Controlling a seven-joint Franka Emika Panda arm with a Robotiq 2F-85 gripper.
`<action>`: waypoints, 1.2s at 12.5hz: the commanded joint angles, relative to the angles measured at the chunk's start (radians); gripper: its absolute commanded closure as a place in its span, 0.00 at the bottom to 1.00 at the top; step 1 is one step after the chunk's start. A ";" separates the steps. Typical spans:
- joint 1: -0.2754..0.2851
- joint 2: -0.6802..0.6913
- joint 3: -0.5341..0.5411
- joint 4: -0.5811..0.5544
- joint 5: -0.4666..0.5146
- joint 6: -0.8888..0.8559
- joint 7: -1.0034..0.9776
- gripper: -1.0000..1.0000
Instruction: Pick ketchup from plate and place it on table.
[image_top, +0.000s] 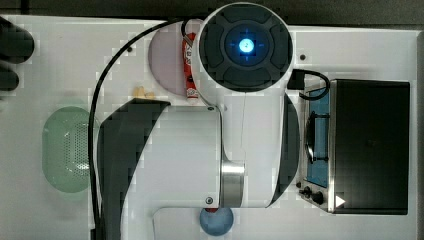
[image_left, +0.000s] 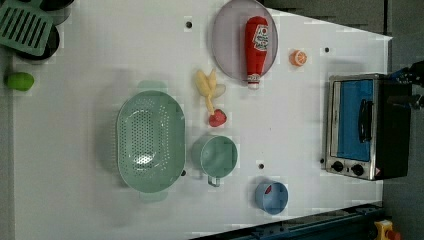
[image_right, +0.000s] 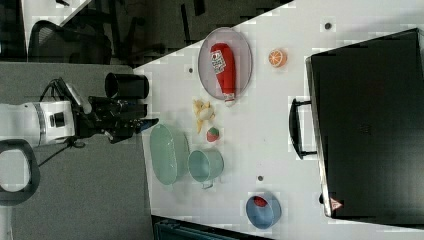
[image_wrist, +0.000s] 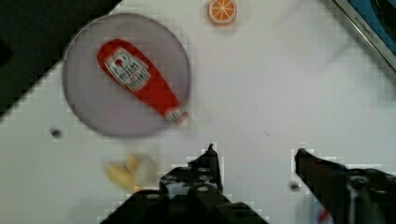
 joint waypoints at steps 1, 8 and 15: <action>-0.090 -0.089 0.045 -0.002 0.022 -0.158 -0.067 0.29; -0.078 0.082 0.089 0.001 0.023 0.031 -0.092 0.00; -0.059 0.339 0.117 0.075 0.016 0.174 -0.353 0.00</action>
